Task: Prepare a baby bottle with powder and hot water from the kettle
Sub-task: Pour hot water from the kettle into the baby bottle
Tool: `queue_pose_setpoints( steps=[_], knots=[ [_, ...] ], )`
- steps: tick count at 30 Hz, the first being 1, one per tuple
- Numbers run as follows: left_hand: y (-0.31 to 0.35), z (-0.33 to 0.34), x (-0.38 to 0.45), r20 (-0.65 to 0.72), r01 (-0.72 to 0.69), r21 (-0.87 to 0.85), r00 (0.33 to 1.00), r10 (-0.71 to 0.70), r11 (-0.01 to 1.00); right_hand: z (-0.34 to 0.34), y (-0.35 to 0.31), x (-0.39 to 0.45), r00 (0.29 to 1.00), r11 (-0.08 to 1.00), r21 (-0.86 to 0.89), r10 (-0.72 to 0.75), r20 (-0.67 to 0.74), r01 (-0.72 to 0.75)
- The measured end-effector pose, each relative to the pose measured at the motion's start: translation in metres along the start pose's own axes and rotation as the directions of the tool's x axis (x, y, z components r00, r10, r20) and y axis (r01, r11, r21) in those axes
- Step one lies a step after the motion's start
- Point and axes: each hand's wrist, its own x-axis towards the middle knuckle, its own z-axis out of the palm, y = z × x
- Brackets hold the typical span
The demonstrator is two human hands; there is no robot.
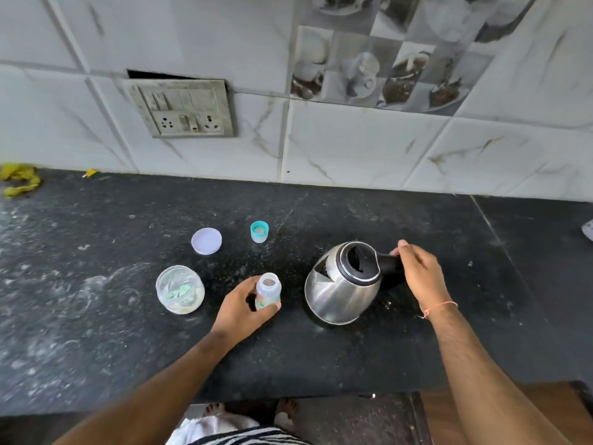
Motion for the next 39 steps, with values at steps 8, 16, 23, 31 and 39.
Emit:
queue_pose_setpoints(
  steps=[8,16,23,31,39],
  knots=[
    [0.003,0.017,-0.010,-0.079,0.049,-0.077,0.995,-0.055,0.996,0.011,0.024,0.023,0.982,0.984,0.176,-0.012,0.190,-0.022],
    [-0.001,0.024,-0.011,-0.127,0.087,-0.158,0.986,-0.108,0.984,0.029,0.008,0.014,0.994,0.974,0.206,-0.101,0.042,0.090],
    [0.001,0.029,-0.013,-0.109,0.107,-0.210,0.985,-0.132,0.972,0.038,-0.016,0.015,0.981,0.976,0.108,-0.193,0.009,0.191],
    [-0.001,0.029,-0.014,-0.086,0.101,-0.197,0.989,-0.120,0.975,0.035,-0.043,0.006,0.945,0.942,-0.066,-0.328,0.016,0.328],
    [-0.010,0.026,-0.012,-0.077,0.082,-0.175,0.992,-0.096,0.981,0.034,-0.064,-0.006,0.914,0.885,-0.232,-0.401,0.057,0.403]
  ],
)
